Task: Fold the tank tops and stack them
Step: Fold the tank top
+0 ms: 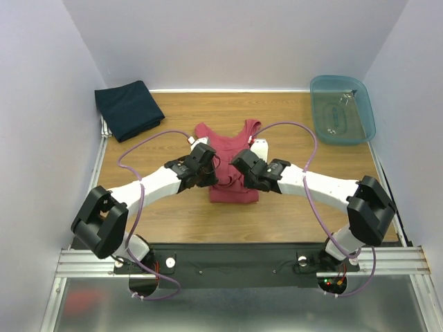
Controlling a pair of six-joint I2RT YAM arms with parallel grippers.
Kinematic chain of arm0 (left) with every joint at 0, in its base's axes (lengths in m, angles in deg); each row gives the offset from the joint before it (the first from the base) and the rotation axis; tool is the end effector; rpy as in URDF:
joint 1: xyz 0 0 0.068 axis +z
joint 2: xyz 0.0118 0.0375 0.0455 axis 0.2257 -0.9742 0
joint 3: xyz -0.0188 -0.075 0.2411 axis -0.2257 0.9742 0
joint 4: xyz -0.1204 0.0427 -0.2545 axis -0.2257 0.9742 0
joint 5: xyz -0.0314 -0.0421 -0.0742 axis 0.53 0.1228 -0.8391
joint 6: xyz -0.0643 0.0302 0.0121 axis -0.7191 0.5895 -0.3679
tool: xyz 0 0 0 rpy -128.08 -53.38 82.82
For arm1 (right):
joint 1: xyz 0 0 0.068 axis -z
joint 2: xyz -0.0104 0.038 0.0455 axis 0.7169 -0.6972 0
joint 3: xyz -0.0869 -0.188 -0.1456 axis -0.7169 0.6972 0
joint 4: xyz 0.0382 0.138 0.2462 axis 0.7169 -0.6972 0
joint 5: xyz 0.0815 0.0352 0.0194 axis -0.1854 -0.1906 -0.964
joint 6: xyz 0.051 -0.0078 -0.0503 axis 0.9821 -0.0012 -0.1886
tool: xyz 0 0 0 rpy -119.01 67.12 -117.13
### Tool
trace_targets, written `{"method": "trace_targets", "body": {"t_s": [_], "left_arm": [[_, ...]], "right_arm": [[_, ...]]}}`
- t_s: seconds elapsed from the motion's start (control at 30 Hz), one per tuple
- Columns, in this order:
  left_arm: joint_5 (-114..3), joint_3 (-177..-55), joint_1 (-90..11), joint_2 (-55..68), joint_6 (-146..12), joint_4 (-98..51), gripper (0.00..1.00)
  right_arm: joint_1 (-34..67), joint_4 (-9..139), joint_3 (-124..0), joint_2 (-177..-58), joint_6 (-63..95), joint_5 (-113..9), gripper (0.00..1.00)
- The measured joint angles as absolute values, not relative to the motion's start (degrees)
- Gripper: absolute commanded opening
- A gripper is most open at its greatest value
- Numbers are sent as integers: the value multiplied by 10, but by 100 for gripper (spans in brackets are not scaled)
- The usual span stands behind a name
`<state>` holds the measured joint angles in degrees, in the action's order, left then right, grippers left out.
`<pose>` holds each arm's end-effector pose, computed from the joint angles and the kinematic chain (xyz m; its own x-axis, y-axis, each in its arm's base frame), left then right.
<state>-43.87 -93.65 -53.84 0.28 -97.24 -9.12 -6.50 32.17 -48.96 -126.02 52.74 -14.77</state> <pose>0.2604 -0.2199 0.1717 -0.8032 -0.1784 -0.5684 0.1162 0.8889 -0.4431 0.2359 0.2566 0.1809 -0.7523 0.0006 -0.6588 -0.0213 0.9995 0.0253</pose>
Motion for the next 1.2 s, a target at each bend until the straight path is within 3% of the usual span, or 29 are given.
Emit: {"method": "trace_targets", "body": {"t_s": [1.2], "left_arm": [[-510,-1103,-389,-203,-891,-157,0]], "right_arm": [[98,413,-636,-1444,431,-185,3]]}}
